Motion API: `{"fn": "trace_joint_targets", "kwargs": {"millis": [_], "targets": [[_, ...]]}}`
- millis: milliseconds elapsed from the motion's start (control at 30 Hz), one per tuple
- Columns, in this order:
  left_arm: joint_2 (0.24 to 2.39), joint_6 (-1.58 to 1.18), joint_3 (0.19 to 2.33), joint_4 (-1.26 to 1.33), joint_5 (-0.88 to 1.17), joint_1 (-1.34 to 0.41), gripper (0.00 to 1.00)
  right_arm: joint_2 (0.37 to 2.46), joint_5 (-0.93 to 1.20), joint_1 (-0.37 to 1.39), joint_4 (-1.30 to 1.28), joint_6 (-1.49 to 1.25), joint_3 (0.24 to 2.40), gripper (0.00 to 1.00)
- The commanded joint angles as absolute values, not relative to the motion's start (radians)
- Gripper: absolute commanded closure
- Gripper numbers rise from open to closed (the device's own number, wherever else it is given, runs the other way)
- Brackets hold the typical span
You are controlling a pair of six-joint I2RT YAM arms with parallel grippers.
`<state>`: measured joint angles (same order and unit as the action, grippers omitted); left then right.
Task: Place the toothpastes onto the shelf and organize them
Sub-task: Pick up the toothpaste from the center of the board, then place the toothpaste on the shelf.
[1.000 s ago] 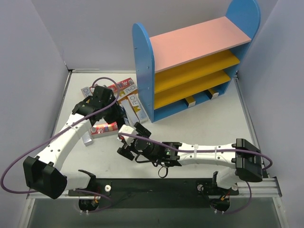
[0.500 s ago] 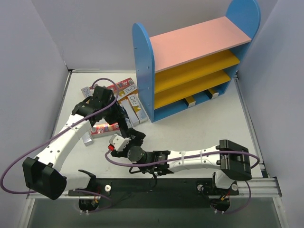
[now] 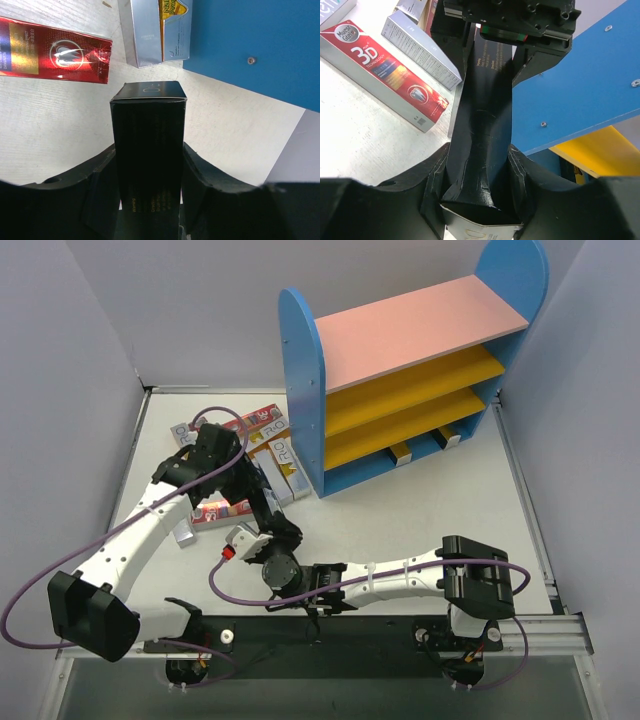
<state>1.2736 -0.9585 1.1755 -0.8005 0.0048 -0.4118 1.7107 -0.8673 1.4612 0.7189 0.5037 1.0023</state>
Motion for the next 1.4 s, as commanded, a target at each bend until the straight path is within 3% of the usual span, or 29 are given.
{"fn": "trace_joint_targets", "kwargs": {"millis": [0, 133, 167, 267, 367, 567, 767, 1133, 1367], "targets": [[1.227, -0.957, 1.167, -0.723, 0.008, -0.417, 0.42, 1.69, -0.87, 1.476, 0.712, 0.499, 1.032, 0.79], [1.203, -0.934, 1.154, -0.692, -0.055, -0.416, 0.33, 1.658, -0.853, 1.474, 0.637, 0.387, 1.025, 0.83], [1.197, -0.927, 1.152, -0.686, -0.067, -0.416, 0.23, 1.645, -0.851, 1.473, 0.621, 0.364, 1.023, 0.84], [1.171, -0.888, 1.143, -0.663, -0.142, -0.414, 0.11, 1.615, -0.85, 1.463, 0.546, 0.274, 1.011, 0.87], [1.135, -0.827, 1.135, -0.64, -0.217, -0.413, 0.04, 1.568, -0.839, 1.457, 0.46, 0.165, 0.983, 0.89], [1.023, -0.649, 1.076, -0.565, -0.345, -0.411, 0.03, 1.433, -0.714, 1.424, 0.166, -0.121, 0.922, 0.9], [0.858, -0.476, 0.945, -0.483, -0.347, -0.411, 0.03, 1.229, -0.577, 1.358, -0.061, -0.438, 0.766, 0.9], [0.473, -0.301, 0.571, -0.261, -0.252, -0.413, 0.03, 0.801, -0.373, 0.982, -0.1, -0.706, 0.537, 0.89], [0.367, -0.235, 0.445, -0.16, -0.236, -0.411, 0.03, 0.758, -0.134, 0.672, 0.078, -0.741, 0.502, 0.89]]}}
